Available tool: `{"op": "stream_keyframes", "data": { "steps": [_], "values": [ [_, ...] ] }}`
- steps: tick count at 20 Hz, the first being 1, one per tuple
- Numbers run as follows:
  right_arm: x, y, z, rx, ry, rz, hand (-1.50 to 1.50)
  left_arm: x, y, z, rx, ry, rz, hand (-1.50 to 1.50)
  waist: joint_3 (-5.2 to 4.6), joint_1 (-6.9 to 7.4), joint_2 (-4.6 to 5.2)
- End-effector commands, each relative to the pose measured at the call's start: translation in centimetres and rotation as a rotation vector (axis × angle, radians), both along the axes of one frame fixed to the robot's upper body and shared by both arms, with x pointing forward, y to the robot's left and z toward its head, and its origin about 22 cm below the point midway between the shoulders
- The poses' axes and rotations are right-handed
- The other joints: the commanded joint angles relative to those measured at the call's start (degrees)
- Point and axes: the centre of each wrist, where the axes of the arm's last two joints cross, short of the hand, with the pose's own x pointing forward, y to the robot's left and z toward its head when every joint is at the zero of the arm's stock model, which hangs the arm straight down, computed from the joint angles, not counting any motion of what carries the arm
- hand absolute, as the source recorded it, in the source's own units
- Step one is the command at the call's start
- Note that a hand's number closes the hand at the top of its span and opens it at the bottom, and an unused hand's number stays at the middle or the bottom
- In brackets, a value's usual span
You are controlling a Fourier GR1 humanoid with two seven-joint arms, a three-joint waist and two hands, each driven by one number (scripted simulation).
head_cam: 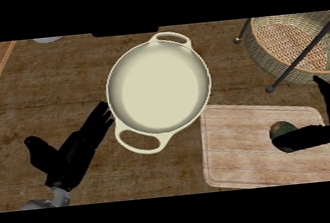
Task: Pick the squash from the cutting board and place it in the pot
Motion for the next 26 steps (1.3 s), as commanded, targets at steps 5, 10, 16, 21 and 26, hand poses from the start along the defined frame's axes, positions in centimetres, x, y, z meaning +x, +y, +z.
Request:
{"op": "stream_keyframes", "data": {
  "steps": [5,10,16,21,26],
  "values": [
    [-0.9,0.3,-2.6,-0.102,0.178,-0.152,-1.5,1.1,-0.2,-0.9,-0.017,0.007,0.016,0.0,-0.03,-1.08,-0.05],
    [-0.4,2.0,-3.4,-0.102,0.194,-0.149,-1.5,-0.4,-1.1,0.5,-0.001,0.006,0.001,0.0,0.02,-0.19,-0.11],
    [0.0,0.7,-7.1,-0.089,0.233,-0.154,-1.5,0.8,1.1,0.1,0.003,-0.004,0.0,0.0,0.03,-0.31,0.04],
    [0.8,0.6,-5.1,-0.091,0.225,-0.152,-1.5,-0.2,0.9,-0.8,0.002,0.012,0.006,0.0,0.02,-0.38,-0.05],
    [-0.2,0.8,-8.4,-0.077,0.239,-0.162,-1.5,-0.9,0.6,-0.8,-0.001,0.022,-0.023,0.0,0.04,-0.29,-0.04]
  ]
}}
